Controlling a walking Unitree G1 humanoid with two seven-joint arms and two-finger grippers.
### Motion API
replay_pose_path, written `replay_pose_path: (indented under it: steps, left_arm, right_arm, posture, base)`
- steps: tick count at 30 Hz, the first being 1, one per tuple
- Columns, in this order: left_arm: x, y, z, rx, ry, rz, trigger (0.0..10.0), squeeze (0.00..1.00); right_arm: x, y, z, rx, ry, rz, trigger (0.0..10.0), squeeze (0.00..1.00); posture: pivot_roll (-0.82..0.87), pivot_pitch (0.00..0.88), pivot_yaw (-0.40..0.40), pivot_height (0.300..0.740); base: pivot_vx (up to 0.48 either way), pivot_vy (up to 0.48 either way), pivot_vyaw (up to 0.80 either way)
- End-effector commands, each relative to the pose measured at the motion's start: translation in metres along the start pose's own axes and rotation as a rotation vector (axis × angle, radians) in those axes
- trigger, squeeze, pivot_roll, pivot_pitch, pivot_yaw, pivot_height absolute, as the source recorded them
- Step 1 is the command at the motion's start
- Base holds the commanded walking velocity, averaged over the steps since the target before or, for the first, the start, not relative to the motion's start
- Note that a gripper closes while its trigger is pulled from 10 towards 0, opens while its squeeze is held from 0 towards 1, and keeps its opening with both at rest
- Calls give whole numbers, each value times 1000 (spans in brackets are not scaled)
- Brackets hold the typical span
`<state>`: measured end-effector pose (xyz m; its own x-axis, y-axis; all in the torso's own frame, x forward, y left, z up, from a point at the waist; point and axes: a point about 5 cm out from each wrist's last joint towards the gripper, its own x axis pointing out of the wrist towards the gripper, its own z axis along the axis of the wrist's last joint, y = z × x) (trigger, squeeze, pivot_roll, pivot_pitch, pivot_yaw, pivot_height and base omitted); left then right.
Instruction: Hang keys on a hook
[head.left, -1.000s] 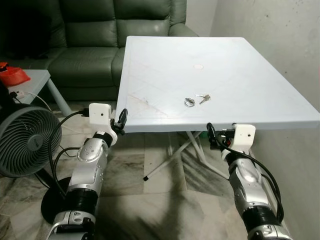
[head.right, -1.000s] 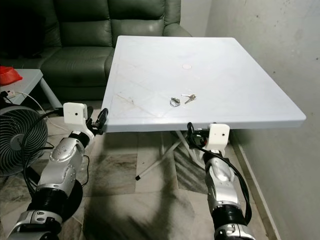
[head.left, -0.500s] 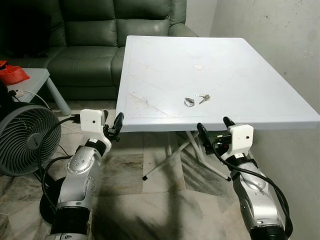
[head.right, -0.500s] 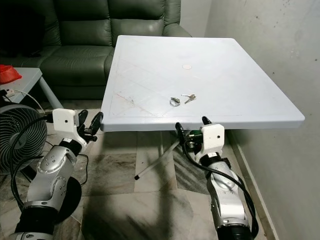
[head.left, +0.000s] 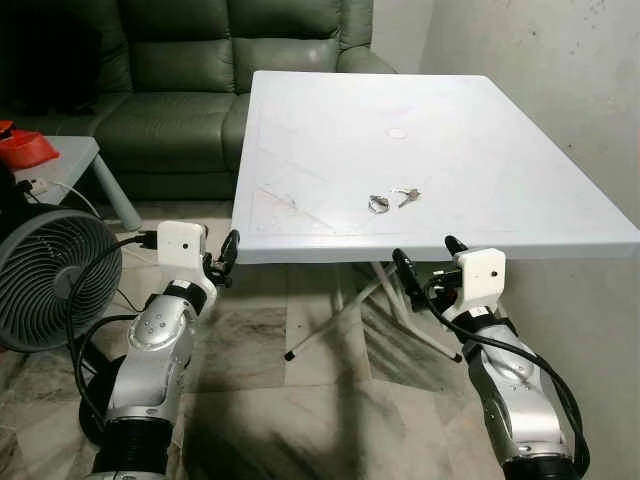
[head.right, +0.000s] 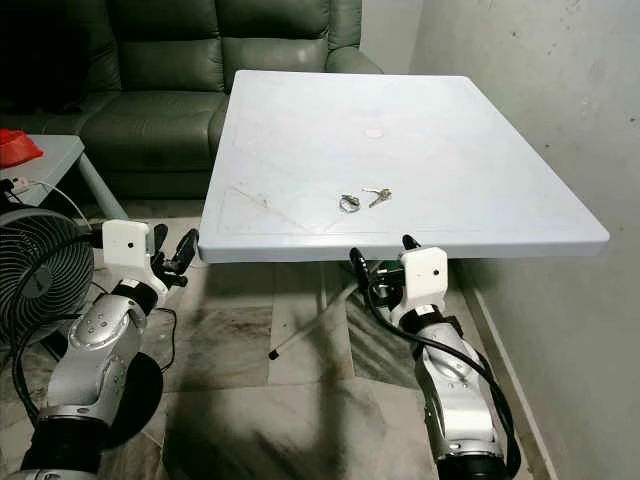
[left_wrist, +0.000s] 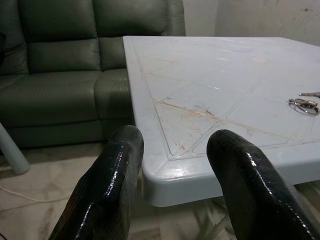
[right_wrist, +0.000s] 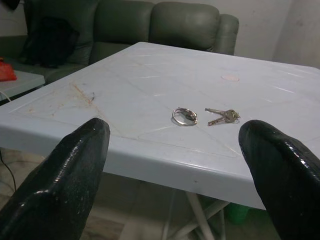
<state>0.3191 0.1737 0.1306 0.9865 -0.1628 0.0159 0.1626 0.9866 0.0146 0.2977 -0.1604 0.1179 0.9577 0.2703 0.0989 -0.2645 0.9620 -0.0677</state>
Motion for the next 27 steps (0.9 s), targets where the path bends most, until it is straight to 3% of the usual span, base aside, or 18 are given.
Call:
replay_pose_path:
  steps: [1,27]
  left_arm:
    - [0,-3,6,19,-21,-22,10000,0]
    - [-6,-5,12,7,-66,-66,10000,0]
  right_arm:
    - [-1,1,2,-5,0,3,10000,0]
    - [-3,-3,5,-2,-2,-1,10000,0]
  posture:
    - [-71,0,-18,740]
    - [-62,0,-13,740]
  base:
    - [0,0,0]
    - [0,0,0]
